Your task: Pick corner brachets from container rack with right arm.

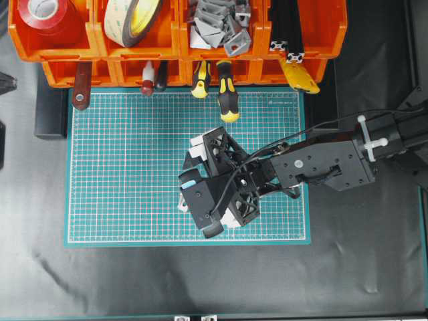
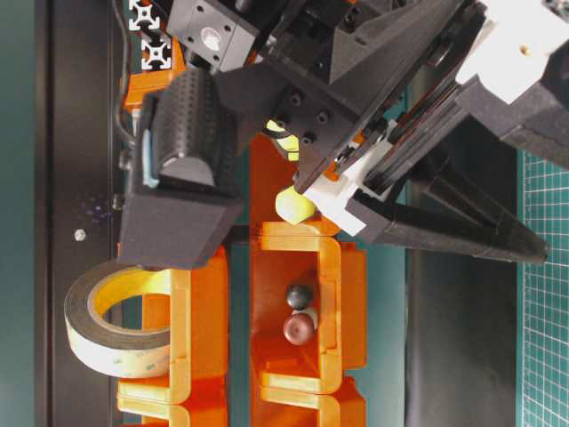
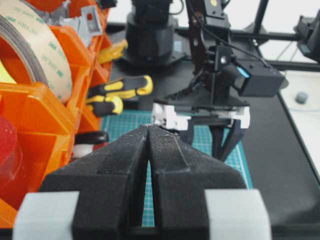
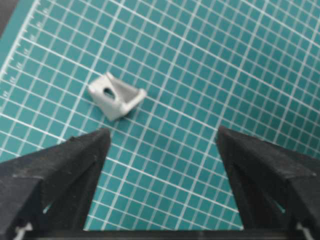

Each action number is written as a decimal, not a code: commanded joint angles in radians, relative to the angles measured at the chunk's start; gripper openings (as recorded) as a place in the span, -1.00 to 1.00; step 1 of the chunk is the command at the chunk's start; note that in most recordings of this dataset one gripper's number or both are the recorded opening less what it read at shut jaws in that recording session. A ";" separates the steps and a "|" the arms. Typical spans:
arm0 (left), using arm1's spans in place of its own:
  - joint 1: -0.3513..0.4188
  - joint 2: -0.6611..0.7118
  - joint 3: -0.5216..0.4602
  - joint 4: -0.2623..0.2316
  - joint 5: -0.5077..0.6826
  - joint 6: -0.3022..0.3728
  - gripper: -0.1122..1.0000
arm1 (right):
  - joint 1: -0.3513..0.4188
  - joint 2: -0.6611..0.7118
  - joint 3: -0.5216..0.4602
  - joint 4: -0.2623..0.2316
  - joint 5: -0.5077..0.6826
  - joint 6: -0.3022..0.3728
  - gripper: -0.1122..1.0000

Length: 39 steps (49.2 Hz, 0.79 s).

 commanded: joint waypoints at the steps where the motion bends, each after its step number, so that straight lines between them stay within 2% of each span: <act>1: -0.002 0.005 -0.034 0.002 0.002 0.003 -0.80 | 0.006 -0.032 -0.026 0.011 -0.009 0.011 0.68; 16: -0.002 0.005 -0.032 0.002 0.031 0.002 -0.80 | 0.075 -0.232 0.052 0.017 0.078 0.132 0.67; 24: -0.014 0.005 -0.032 0.002 0.032 0.002 -0.80 | 0.112 -0.413 0.120 0.017 0.104 0.207 0.67; 32: -0.028 0.000 -0.035 0.003 0.055 0.003 -0.80 | 0.115 -0.617 0.198 0.015 0.083 0.284 0.66; 39: -0.037 -0.005 -0.035 0.002 0.081 0.005 -0.80 | 0.101 -0.802 0.287 0.014 0.038 0.302 0.66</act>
